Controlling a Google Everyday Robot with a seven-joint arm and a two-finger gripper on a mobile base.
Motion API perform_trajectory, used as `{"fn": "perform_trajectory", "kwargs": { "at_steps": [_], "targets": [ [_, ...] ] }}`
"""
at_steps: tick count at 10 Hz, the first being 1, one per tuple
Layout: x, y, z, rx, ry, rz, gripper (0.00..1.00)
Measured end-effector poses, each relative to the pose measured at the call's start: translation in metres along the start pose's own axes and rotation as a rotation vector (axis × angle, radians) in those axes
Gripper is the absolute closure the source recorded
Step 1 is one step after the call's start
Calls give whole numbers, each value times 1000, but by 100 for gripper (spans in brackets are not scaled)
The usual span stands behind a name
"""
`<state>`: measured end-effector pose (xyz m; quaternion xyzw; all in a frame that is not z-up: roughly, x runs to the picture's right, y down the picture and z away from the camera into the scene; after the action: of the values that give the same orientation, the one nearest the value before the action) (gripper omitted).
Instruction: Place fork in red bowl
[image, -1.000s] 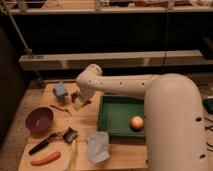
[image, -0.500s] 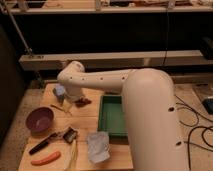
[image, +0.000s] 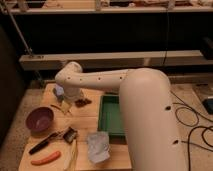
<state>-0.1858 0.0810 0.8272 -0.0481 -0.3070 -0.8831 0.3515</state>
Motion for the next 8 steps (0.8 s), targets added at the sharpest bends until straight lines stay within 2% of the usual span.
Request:
{"fn": "perform_trajectory", "kwargs": {
  "at_steps": [3, 6, 8],
  "targets": [
    [4, -5, 9, 27, -14, -32, 20],
    [27, -35, 49, 82, -24, -90, 20],
    [36, -37, 65, 96, -43, -112, 20]
  ]
}}
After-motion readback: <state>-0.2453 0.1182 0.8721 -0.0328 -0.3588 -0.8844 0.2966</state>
